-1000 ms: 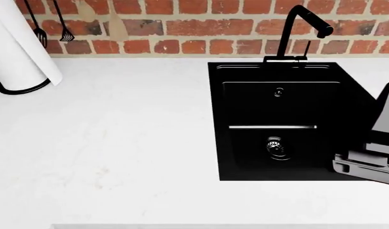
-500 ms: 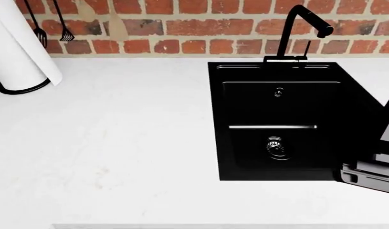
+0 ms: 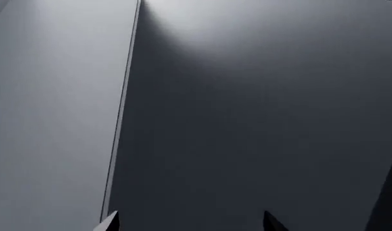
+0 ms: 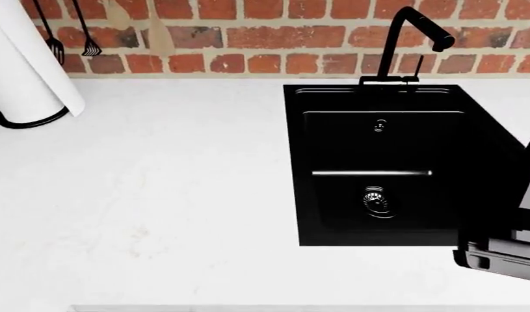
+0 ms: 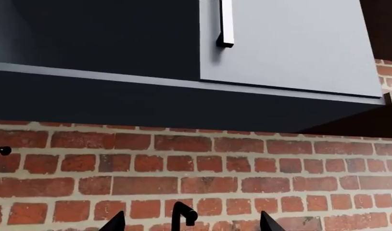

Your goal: Pick the kettle from the counter and place it on the tray. Then pick the mug from the cabinet and place it on the tray. Then close the cabinet doors.

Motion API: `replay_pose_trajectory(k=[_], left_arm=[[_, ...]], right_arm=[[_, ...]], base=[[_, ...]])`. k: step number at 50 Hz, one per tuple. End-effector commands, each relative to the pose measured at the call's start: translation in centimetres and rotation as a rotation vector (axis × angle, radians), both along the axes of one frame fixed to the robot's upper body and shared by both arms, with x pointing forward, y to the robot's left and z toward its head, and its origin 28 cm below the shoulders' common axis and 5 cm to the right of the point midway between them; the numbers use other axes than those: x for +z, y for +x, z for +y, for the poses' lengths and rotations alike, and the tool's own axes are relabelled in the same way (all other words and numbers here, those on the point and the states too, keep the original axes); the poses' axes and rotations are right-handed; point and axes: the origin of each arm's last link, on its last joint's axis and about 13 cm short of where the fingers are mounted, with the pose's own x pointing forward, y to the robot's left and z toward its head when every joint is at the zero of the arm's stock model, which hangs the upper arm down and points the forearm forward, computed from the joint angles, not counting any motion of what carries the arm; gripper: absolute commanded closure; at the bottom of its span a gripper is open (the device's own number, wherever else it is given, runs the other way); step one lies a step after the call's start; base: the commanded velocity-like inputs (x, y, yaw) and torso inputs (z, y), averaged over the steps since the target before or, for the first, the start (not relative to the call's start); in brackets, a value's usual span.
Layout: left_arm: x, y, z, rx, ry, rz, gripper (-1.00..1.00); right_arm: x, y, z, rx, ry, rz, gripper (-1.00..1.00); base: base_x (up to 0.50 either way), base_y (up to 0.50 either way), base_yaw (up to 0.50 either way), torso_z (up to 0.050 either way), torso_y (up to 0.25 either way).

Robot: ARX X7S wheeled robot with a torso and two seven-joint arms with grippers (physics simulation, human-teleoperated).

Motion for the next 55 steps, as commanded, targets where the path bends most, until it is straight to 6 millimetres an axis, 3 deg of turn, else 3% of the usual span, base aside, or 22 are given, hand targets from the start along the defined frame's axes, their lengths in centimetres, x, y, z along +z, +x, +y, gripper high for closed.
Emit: replay_pose_trajectory(k=[1, 18, 22, 27, 42, 55], left_arm=[[1.1, 0.6, -4.1, -0.049, 0.13, 0.023, -1.0], [-0.1, 6.3, -5.1, 0.063, 0.212, 0.2, -1.0], [-0.7, 7.4, -5.0, 0.199, 0.244, 0.23, -1.0], [-1.5, 8.4, -5.7, 0.186, 0.289, 0.27, -1.0], [-5.4, 10.9, -7.7, 0.195, 0.489, 0.336, -1.0], [-9.9, 13.6, -9.2, 0.257, 0.623, 0.504, -1.0]], right_arm=[[-0.5, -0.3, 0.1, 0.03, -0.008, 0.008, -1.0], [-1.1, -0.2, 0.8, 0.077, -0.029, 0.025, -1.0], [-1.0, -0.3, 0.7, 0.085, -0.038, 0.016, -1.0], [-0.9, -0.5, 0.5, 0.095, -0.047, 0.006, -1.0], [-0.8, -0.5, 0.5, 0.11, -0.053, 0.001, -1.0], [-1.2, -0.5, 0.8, 0.114, -0.049, 0.012, -1.0]], base=[[0.0, 0.0, 0.0, 0.0, 0.0], [0.0, 0.0, 0.0, 0.001, 0.0], [0.0, 0.0, 0.0, 0.0, 0.0], [0.0, 0.0, 0.0, 0.0, 0.0], [0.0, 0.0, 0.0, 0.0, 0.0], [0.0, 0.0, 0.0, 0.0, 0.0]])
